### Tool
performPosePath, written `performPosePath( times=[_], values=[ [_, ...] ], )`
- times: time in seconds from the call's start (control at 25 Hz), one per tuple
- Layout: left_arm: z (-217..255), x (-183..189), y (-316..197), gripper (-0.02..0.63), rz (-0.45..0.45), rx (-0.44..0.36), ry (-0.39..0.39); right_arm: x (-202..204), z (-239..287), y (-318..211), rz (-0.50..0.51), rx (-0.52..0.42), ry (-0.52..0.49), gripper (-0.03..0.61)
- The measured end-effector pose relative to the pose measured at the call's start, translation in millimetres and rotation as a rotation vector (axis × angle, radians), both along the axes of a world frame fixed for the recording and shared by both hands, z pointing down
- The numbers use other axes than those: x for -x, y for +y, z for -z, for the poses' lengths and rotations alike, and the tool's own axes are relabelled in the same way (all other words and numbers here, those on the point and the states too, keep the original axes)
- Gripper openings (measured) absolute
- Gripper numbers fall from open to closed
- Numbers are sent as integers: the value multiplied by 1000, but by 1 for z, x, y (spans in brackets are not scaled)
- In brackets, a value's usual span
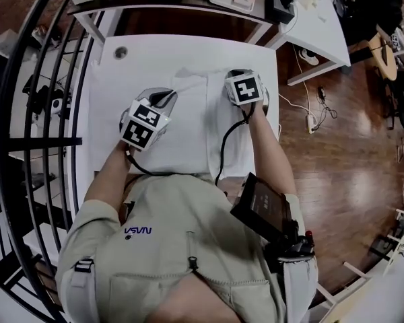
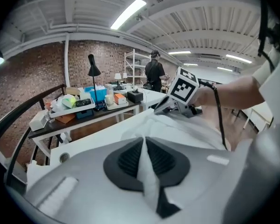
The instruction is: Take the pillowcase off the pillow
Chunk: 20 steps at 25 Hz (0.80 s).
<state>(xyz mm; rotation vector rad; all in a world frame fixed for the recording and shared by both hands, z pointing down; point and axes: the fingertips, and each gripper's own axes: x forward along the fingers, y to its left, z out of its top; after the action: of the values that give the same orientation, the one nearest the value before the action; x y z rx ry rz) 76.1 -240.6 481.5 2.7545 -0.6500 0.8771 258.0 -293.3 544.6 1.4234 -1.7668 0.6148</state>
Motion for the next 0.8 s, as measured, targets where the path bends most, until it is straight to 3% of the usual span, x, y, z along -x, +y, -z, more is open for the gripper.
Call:
performPosePath(
  times=[0.24, 0.4, 0.48, 0.64, 0.8],
  values=[
    [45, 32, -1, 15, 74, -67, 78, -57, 48, 2, -125, -156, 163, 11],
    [40, 58, -18, 15, 172, -39, 106, -130, 43, 28, -303, -114, 243, 9],
    [27, 64, -35, 15, 199, -22, 87, -143, 27, 34, -301, -124, 177, 10],
    [-6, 53, -70, 25, 199, -50, 11, -126, 1, 36, -243, -179, 83, 18],
    [-16, 45, -89, 71, 210, -119, -25, -101, 11, 39, -229, -266, 8, 132]
  ],
)
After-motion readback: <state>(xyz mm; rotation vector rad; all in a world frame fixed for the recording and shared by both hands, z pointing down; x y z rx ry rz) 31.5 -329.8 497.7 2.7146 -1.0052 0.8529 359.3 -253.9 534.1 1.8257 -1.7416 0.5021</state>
